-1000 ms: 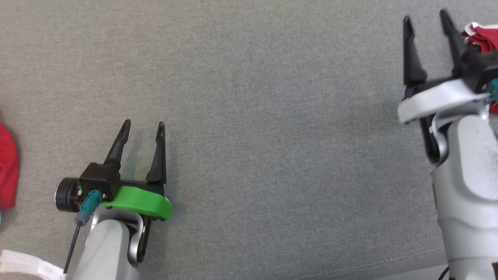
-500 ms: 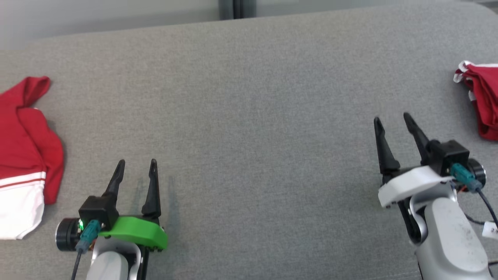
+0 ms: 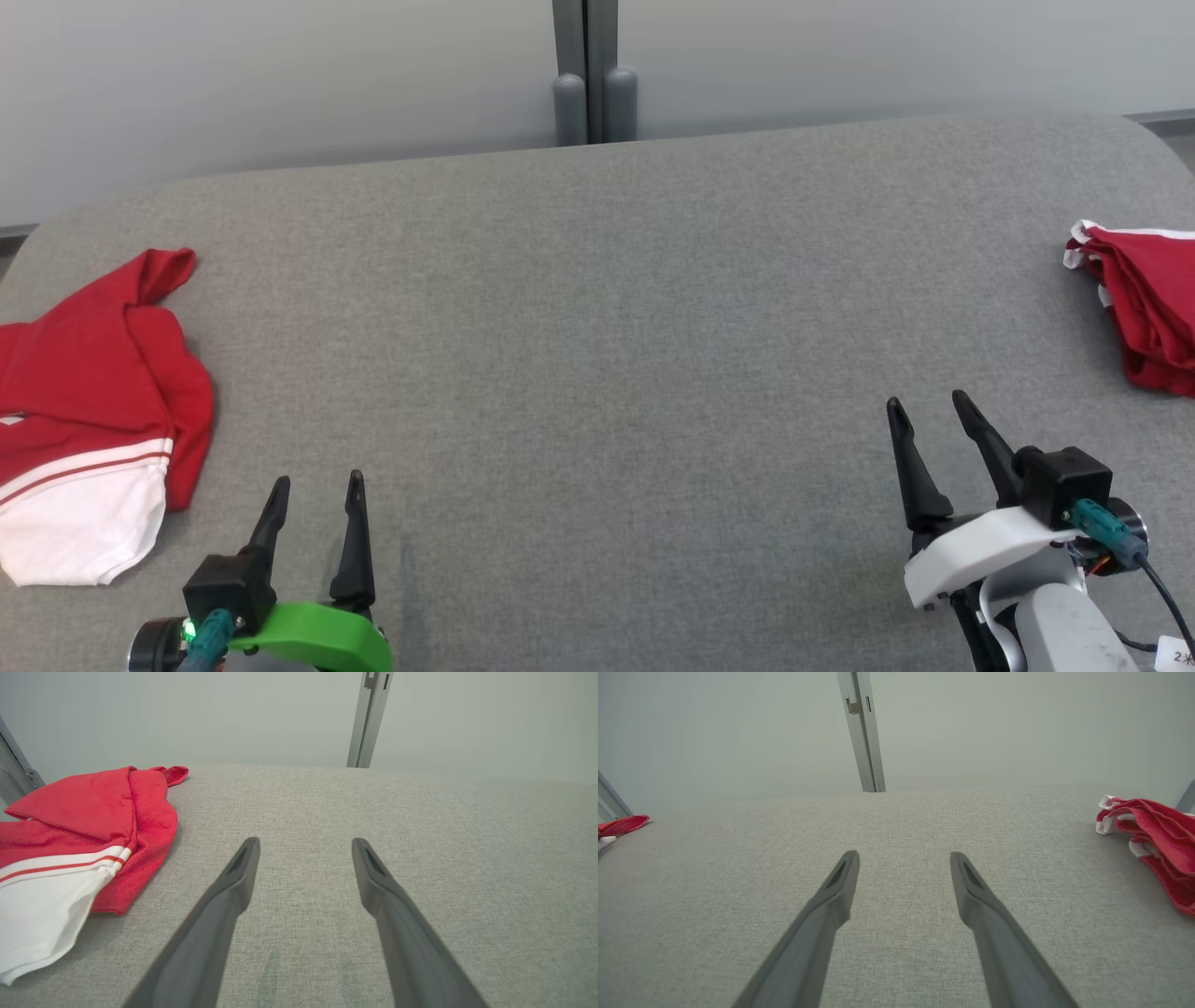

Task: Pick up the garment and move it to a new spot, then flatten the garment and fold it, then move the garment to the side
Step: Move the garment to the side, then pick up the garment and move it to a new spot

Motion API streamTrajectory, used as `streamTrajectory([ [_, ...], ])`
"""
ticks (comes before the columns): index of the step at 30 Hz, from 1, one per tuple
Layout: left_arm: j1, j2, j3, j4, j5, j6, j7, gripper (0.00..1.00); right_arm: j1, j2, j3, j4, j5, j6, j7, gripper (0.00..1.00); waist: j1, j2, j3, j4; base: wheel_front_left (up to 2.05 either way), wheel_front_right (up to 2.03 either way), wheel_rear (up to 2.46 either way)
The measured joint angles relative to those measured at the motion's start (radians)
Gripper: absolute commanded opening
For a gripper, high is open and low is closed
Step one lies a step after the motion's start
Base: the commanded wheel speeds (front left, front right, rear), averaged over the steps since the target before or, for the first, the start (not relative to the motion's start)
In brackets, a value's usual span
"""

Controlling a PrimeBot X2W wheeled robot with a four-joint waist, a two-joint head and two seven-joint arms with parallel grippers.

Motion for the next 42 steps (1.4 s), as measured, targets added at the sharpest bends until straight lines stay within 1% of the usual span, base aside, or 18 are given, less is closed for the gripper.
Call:
streamTrajectory([
  [7,0.032,-0.001,-0.005,-0.013,-0.021,0.0,0.0,1.0,0.033,0.0,0.014,-0.002,0.016,0.0,0.0,1.0,0.0,0.0,-0.031,0.013,0.0,0.0,0.0],
  [16,0.017,-0.002,-0.004,-0.012,-0.047,0.018,0.0,1.0,0.014,0.0,0.051,0.0,0.004,0.0,0.0,1.0,0.0,0.0,-0.01,0.059,0.0,0.0,0.0],
  [24,-0.003,-0.002,0.04,0.012,-0.07,0.04,0.0,1.0,-0.009,0.0,0.096,0.013,-0.002,0.0,0.0,1.0,0.0,0.0,0.015,0.157,0.0,0.0,0.0],
  [29,-0.005,-0.002,0.076,0.03,-0.074,0.044,0.0,1.0,-0.028,0.001,0.122,0.022,-0.001,0.0,0.0,1.0,0.0,0.0,0.03,0.234,0.0,0.0,0.0],
  [36,-0.005,-0.002,0.103,0.049,-0.084,0.045,0.0,1.0,-0.052,0.001,0.156,0.038,0.004,0.0,0.0,1.0,0.0,0.0,0.054,0.331,0.0,0.0,0.0],
  [39,-0.006,-0.002,0.11,0.056,-0.09,0.044,0.0,1.0,-0.056,0.002,0.164,0.044,0.004,0.0,0.0,1.0,0.0,0.0,0.066,0.359,0.0,0.0,0.0],
  [42,-0.011,-0.002,0.115,0.061,-0.101,0.039,0.0,1.0,-0.07,0.002,0.171,0.046,0.003,0.0,0.0,1.0,0.0,0.0,0.084,0.371,0.0,0.0,0.0],
])
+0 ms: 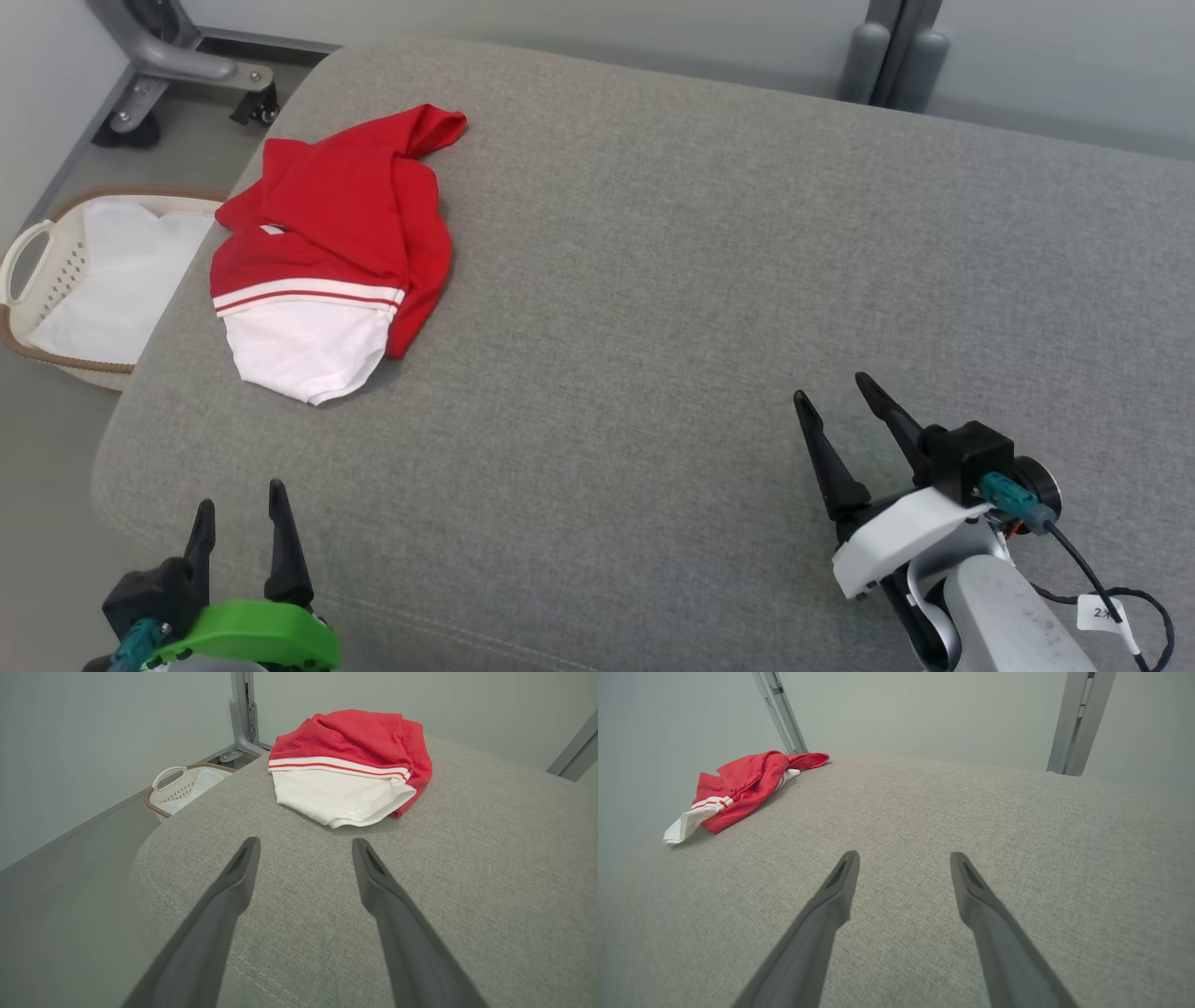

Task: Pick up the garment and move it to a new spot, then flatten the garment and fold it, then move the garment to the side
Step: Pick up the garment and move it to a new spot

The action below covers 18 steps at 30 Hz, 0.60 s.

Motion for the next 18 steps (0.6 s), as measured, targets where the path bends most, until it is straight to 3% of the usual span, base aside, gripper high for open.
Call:
streamTrajectory([
  [11,-0.167,0.002,0.016,0.08,-0.033,-0.032,0.0,1.0,-0.056,0.0,-0.004,-0.02,-0.048,0.0,0.0,1.0,0.0,0.0,0.093,-0.028,0.0,0.0,0.0],
  [18,-0.377,0.114,-0.033,0.183,-0.1,-0.036,0.0,1.0,-0.114,0.0,-0.01,-0.044,-0.087,0.0,0.0,1.0,0.0,0.0,0.183,-0.054,0.0,0.0,0.0],
])
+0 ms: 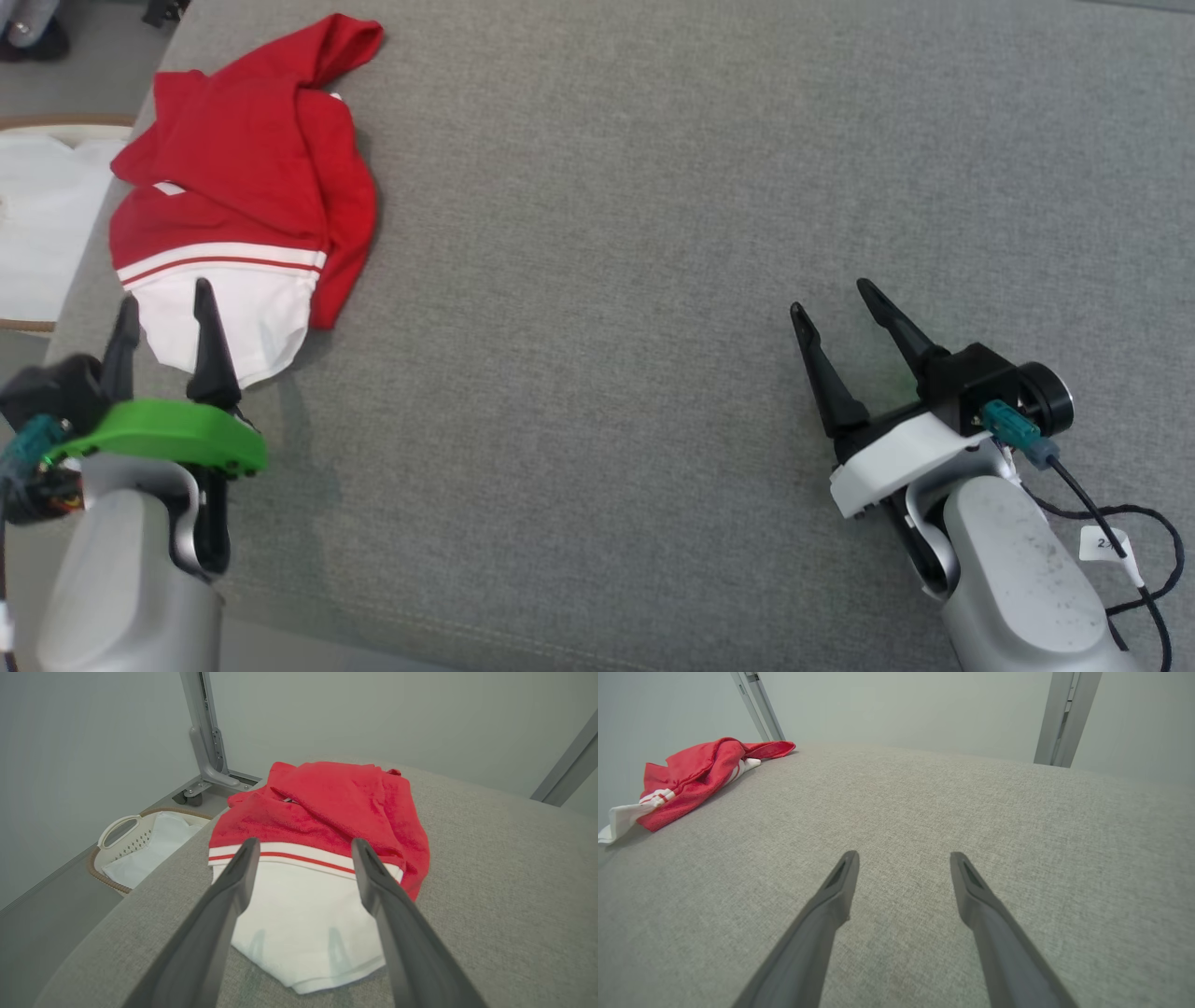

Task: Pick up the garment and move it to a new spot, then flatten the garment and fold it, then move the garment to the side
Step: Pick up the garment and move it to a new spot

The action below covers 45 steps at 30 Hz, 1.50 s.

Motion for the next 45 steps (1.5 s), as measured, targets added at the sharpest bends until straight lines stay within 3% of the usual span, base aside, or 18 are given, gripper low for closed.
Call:
streamTrajectory([
  [6,-0.182,0.133,-0.111,0.157,-0.112,0.0,0.0,1.0,-0.052,0.0,0.016,-0.03,-0.014,0.0,0.0,1.0,0.0,0.0,0.082,-0.029,0.0,0.0,0.0],
  [10,-0.268,0.193,-0.19,0.253,-0.2,0.0,0.026,1.0,-0.076,0.0,0.032,-0.053,-0.016,0.0,0.0,1.0,0.0,0.0,0.127,-0.057,0.0,0.0,0.0],
  [19,-0.327,0.235,-0.328,0.379,-0.393,0.0,0.136,1.0,-0.094,0.004,0.018,-0.08,-0.033,0.0,-0.003,1.0,0.0,0.0,0.189,-0.123,0.0,0.0,0.0],
  [20,-0.327,0.238,-0.342,0.382,-0.409,0.0,0.137,0.76,-0.094,0.004,0.015,-0.08,-0.033,0.0,-0.003,1.0,0.0,0.0,0.192,-0.129,0.0,0.0,0.0],
  [21,-0.327,0.242,-0.353,0.382,-0.421,0.0,0.135,0.27,-0.094,0.004,0.012,-0.08,-0.033,0.0,-0.003,1.0,0.0,0.0,0.192,-0.132,0.0,0.0,0.0],
  [22,-0.325,0.246,-0.371,0.382,-0.425,0.001,0.124,0.0,-0.094,0.005,0.009,-0.078,-0.033,0.0,-0.003,1.0,0.0,0.0,0.19,-0.134,0.0,0.0,0.0],
  [29,-0.315,0.251,-0.469,0.348,-0.445,0.001,0.032,0.0,-0.078,0.001,-0.008,-0.059,-0.02,0.0,-0.003,1.0,0.0,0.0,0.146,-0.131,0.0,0.0,0.0],
  [38,-0.327,0.27,-0.521,0.068,-0.384,0.0,0.003,0.0,-0.027,0.0,-0.007,-0.054,0.042,0.0,-0.003,1.0,0.0,0.0,0.057,-0.14,0.0,0.0,0.0],
  [45,-0.297,0.196,-0.558,-0.13,-0.333,0.0,0.002,0.0,0.012,-0.001,-0.006,-0.061,0.081,0.0,-0.003,1.0,0.0,0.0,0.011,-0.214,0.0,0.0,0.0],
])
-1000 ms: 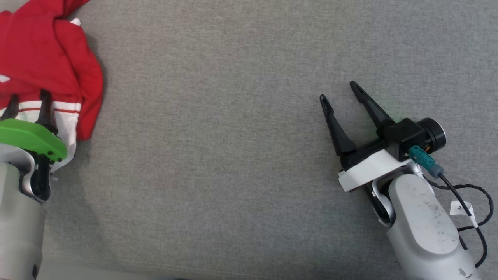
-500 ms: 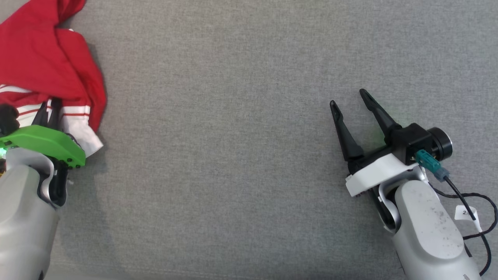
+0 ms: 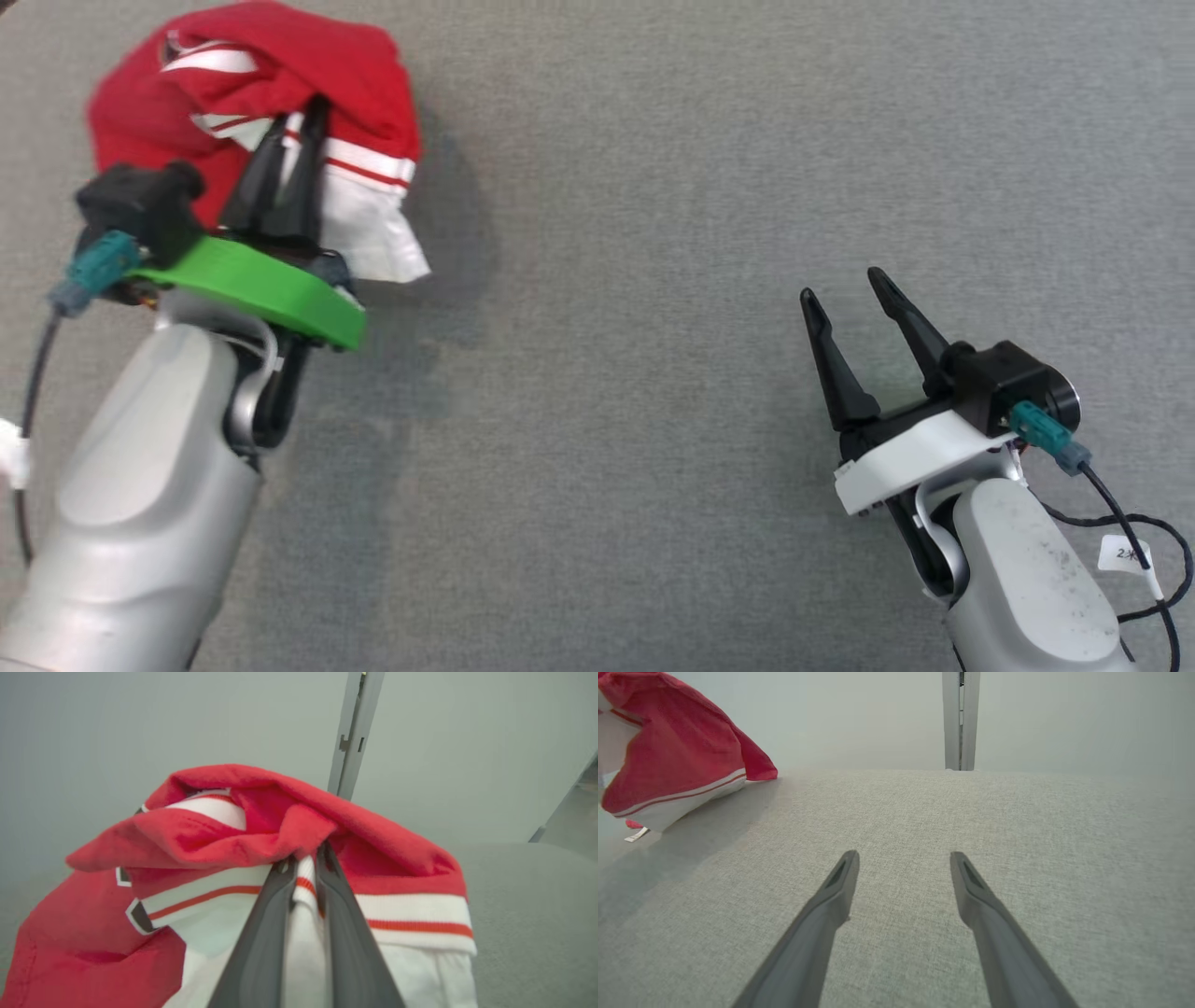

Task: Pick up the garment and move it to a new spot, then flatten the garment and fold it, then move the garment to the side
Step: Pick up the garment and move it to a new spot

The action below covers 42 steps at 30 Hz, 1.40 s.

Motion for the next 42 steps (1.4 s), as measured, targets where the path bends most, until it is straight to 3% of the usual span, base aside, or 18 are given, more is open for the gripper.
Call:
streamTrajectory([
  [5,-0.008,-0.095,-0.129,-0.041,0.016,0.0,0.0,0.0,0.022,0.0,-0.004,-0.007,0.013,0.0,0.0,1.0,0.0,0.0,-0.021,-0.081,0.0,0.0,0.0],
  [10,-0.022,-0.186,-0.226,0.028,0.026,0.0,0.0,0.0,0.029,-0.001,0.0,-0.012,0.031,0.0,0.0,1.0,0.0,0.0,-0.037,-0.164,0.0,0.0,0.0],
  [11,-0.022,-0.197,-0.237,0.044,0.032,0.0,0.0,0.4,0.031,-0.001,0.001,-0.012,0.034,0.0,0.0,1.0,0.0,0.0001,-0.039,-0.177,0.0,0.0,0.0],
  [12,-0.02,-0.212,-0.239,0.057,0.033,0.0,0.0,1.0,0.035,-0.001,0.002,-0.013,0.037,0.0,0.0,1.0,0.0,0.0,-0.041,-0.192,0.0,0.0,0.0],
  [18,0.053,-0.238,-0.187,0.113,0.086,0.003,0.0,1.0,0.047,-0.001,-0.005,-0.012,0.04,0.0,0.0,1.0,0.0,0.0,-0.062,-0.235,0.0,0.0,0.0],
  [29,0.314,-0.205,0.144,0.046,0.227,0.054,0.0,1.0,0.079,0.0,-0.012,0.005,0.04,0.0,0.0,1.0,0.0,0.0,-0.145,-0.195,0.0,0.0,0.0],
  [42,0.67,-0.284,0.449,-0.086,0.375,0.015,-0.002,1.0,0.181,0.0,-0.015,0.043,0.036,0.0,0.0,1.0,0.0,0.0,-0.257,-0.152,0.0,0.0,0.0],
])
